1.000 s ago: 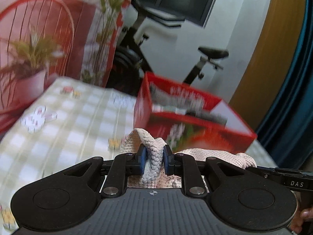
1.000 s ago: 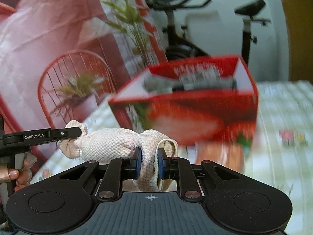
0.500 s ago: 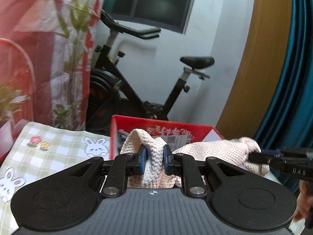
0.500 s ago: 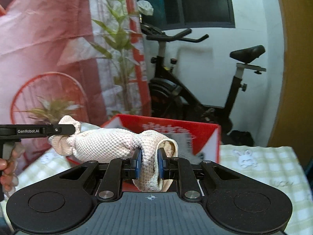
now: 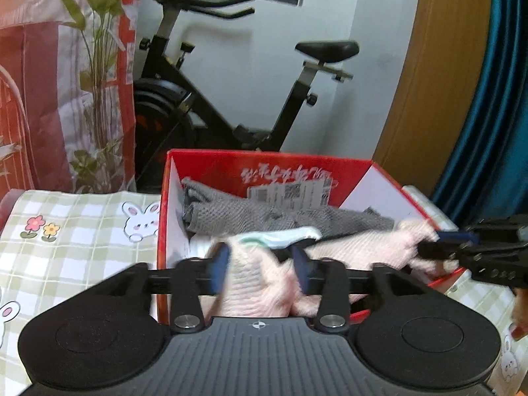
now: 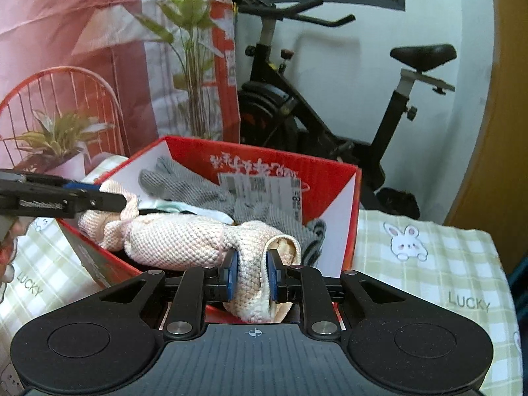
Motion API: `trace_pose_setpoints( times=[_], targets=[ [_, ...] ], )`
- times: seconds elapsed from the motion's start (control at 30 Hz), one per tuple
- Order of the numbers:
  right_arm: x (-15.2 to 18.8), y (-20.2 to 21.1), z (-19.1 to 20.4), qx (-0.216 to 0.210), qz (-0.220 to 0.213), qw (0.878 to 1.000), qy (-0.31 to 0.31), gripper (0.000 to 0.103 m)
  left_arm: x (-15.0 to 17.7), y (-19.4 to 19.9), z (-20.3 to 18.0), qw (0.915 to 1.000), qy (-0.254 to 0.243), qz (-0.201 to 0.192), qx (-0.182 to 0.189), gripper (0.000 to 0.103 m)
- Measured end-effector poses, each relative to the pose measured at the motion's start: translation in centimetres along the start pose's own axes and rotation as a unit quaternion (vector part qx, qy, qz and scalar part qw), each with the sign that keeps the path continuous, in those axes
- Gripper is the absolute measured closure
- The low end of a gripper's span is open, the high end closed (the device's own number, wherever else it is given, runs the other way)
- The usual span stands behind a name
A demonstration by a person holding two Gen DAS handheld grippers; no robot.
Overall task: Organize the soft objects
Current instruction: 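Open the left tool to release the beige cloth and withdraw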
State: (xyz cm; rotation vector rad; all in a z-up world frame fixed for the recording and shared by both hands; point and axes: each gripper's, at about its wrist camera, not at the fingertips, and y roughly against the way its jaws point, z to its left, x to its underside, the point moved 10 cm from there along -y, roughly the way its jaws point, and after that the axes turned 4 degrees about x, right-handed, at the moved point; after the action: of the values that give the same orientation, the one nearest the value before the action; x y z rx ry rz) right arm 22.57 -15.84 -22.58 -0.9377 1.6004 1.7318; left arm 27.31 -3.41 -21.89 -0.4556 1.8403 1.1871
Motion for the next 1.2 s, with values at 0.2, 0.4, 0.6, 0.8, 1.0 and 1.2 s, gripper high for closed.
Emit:
trace_pose_setpoints(
  times=[0.2, 0.4, 0.6, 0.8, 1.0, 1.2],
  targets=[
    [0.3, -0.4, -0.1, 0.007, 0.0, 1.0, -0.014, 0.062, -0.8, 0.7, -0.8, 0.9999, -0.004, -0.012, 0.003, 0.035],
    [0.5, 1.2, -0.1, 0.014, -0.014, 1.0, -0.007, 0.034, -0.8, 2.1, -2.0, 0.9998, -0.01, -0.017, -0.002, 0.016],
    [1.9, 3.8, -0.2, 0.004, -0.021, 1.0, -0.006, 0.03, -0.1, 4.1, -3.8, 0.9994, -0.023, -0.023, 0.006, 0.014],
    [4.9, 5.8, -0.2, -0.015, -0.009, 1.0, -0.022, 0.03, 1.9, 5.7, -5.4, 0.9992, -0.027, -0.027, 0.011, 0.014],
    [8.9, 5.4, 0.4, -0.027, 0.033, 0.999, -0.016, 0.031, 4.1, 5.6, -6.7, 0.9992, -0.017, -0.007, 0.036, 0.018],
    [12.2, 3.9, 0.7, -0.044, 0.074, 0.996, -0.022, 0.031, 6.4, 3.9, -7.3, 0.9973, -0.007, 0.035, 0.064, 0.03]
  ],
)
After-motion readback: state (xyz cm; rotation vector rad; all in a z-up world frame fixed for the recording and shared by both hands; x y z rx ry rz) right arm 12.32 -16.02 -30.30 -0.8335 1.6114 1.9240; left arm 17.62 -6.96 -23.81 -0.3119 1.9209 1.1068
